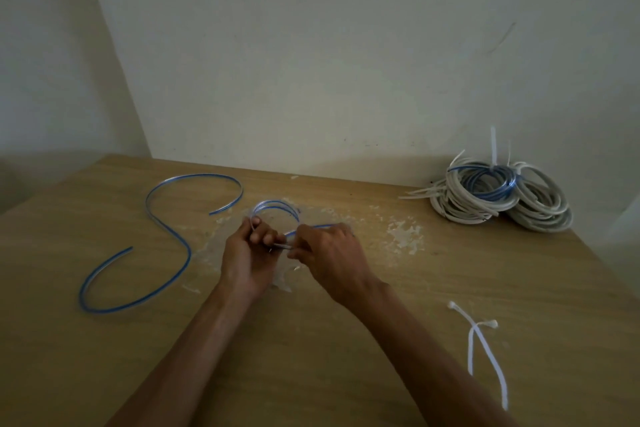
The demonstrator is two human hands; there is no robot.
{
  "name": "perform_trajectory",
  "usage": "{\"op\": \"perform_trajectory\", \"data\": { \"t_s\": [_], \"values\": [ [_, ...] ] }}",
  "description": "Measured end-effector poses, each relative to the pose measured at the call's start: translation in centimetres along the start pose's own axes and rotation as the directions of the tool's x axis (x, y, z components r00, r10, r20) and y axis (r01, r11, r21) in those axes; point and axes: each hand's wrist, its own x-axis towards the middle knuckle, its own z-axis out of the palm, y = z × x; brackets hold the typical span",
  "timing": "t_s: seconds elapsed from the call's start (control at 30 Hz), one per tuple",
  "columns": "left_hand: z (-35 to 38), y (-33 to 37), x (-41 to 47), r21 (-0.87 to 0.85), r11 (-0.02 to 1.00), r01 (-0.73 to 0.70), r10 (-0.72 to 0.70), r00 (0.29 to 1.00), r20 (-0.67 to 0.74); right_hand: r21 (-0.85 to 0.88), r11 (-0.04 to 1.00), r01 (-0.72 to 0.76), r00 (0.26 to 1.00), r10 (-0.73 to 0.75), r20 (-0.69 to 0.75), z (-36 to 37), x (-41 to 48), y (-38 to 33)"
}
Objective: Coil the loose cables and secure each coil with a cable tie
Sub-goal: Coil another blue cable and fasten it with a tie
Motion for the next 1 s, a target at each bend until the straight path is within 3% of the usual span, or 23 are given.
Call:
{"op": "perform_trajectory", "data": {
  "t_s": [0.17, 0.23, 0.3, 0.33, 0.4, 0.47, 0.5, 0.57, 0.67, 0.83, 0.97, 1.0],
  "values": [
    [0.1, 0.2, 0.0, 0.078, 0.996, -0.044, 0.038, 0.996, 0.078, -0.183, 0.976, -0.115, 0.975, 0.146, 0.167, 0.0, -0.3, 0.9],
    [0.0, 0.8, 0.0, 0.119, 0.989, -0.091, 0.078, 0.991, 0.107, -0.022, 0.972, -0.233, 0.936, 0.23, 0.267, -0.4, -0.2, 1.7],
    [-0.1, 1.0, 0.1, 0.175, 0.98, -0.096, 0.076, 0.99, 0.117, 0.252, 0.907, -0.339, 0.918, 0.26, 0.298, -0.9, 0.0, 2.3],
    [-0.1, 0.8, 0.0, 0.211, 0.974, -0.081, 0.057, 0.992, 0.114, 0.402, 0.818, -0.412, 0.906, 0.321, 0.275, -1.1, 0.1, 2.4],
    [0.2, 0.0, -0.2, 0.244, 0.969, -0.035, 0.007, 0.993, 0.115, 0.71, 0.497, -0.499, 0.828, 0.516, 0.221, -1.6, 0.4, 2.2],
    [0.4, -0.6, -0.4, 0.248, 0.969, -0.005, -0.026, 0.992, 0.122, 0.884, 0.211, -0.418, 0.762, 0.612, 0.214, -2.0, 0.5, 2.0],
    [0.5, -0.8, -0.5, 0.253, 0.968, 0.002, -0.034, 0.992, 0.124, 0.916, 0.162, -0.368, 0.754, 0.628, 0.192, -1.8, 0.4, 2.3],
    [0.6, -1.0, -0.5, 0.255, 0.967, 0.016, -0.05, 0.99, 0.13, 0.923, 0.189, -0.334, 0.757, 0.638, 0.143, -1.7, 0.3, 2.8],
    [0.5, -1.1, -0.6, 0.23, 0.972, 0.038, -0.072, 0.987, 0.14, 0.886, 0.319, -0.336, 0.762, 0.645, 0.057, -1.8, 0.5, 2.8],
    [0.7, -1.0, -0.8, 0.236, 0.971, 0.041, -0.084, 0.981, 0.176, 0.903, 0.337, -0.267, 0.733, 0.679, -0.036, -1.5, 0.6, 2.2],
    [0.4, -1.2, -0.5, 0.392, 0.919, -0.042, -0.04, 0.979, 0.199, 0.69, 0.665, -0.285, 0.79, 0.571, -0.224, -1.6, 0.7, 3.6],
    [0.3, -1.3, -0.4, 0.467, 0.879, -0.096, -0.003, 0.978, 0.207, 0.687, 0.665, -0.292, 0.813, 0.551, -0.188, -1.7, 0.7, 4.0]
  ]
}}
